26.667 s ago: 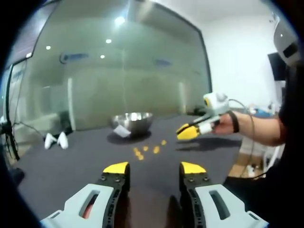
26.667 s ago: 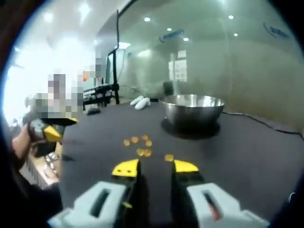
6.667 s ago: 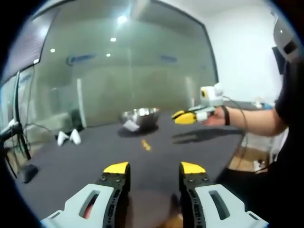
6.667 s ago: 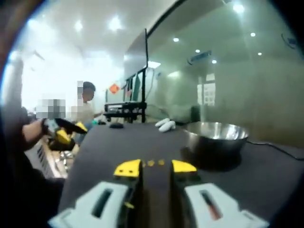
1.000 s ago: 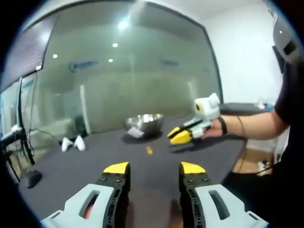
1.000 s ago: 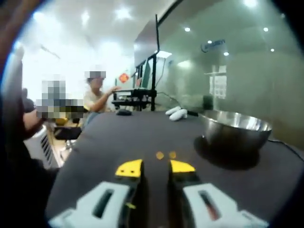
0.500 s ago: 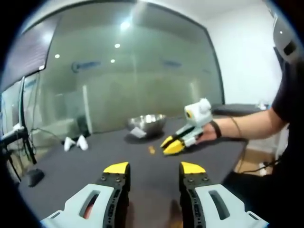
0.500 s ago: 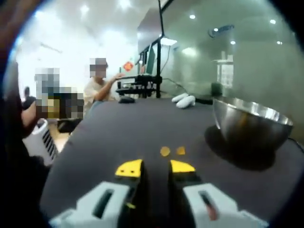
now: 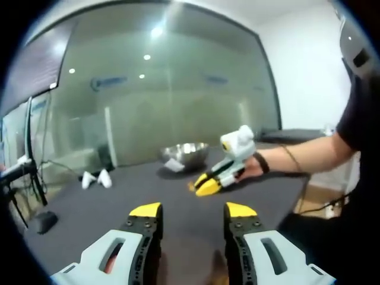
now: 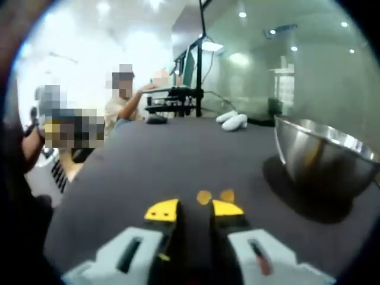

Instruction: Pick up the QQ candy scattered on the table and place it into the stainless steel bowl on the table

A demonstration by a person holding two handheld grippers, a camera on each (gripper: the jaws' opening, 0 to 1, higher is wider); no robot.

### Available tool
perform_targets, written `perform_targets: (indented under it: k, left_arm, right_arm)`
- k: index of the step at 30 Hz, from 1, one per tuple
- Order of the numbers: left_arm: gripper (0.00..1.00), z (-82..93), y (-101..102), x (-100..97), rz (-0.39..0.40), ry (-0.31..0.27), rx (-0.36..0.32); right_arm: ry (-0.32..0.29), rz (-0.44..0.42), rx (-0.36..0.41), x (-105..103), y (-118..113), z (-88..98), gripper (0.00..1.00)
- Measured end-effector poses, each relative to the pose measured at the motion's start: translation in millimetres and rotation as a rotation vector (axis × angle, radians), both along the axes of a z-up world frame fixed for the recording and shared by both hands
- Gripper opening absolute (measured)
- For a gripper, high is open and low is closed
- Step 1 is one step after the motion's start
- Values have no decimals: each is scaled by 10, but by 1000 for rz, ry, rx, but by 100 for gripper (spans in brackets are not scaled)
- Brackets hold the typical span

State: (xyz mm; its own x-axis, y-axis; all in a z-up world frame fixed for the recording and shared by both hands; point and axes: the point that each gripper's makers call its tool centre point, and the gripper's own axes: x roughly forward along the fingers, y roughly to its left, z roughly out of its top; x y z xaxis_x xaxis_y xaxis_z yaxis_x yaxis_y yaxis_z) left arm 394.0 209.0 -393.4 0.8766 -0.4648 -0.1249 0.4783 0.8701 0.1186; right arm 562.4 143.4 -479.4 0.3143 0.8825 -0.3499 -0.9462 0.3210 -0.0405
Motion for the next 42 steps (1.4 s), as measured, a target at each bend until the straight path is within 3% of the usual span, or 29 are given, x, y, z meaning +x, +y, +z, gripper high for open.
perform_targets:
  k: [11,30,35,42]
  left_arm:
    - [42,-8,33,7,7,4,5]
    - [42,3,29,22,7,0,-1]
    - [42,-10,32,20,8,2,-1]
    - [42,-13,-9,38,-6,1,2]
  right_arm:
    - [-18,0,-2,50,49,3,9]
    - [-34,-9,2,45,30,41,8]
    - [-56,-36,64,32,-69,282,8]
    - [-159,-178,183,310,-430,890,8]
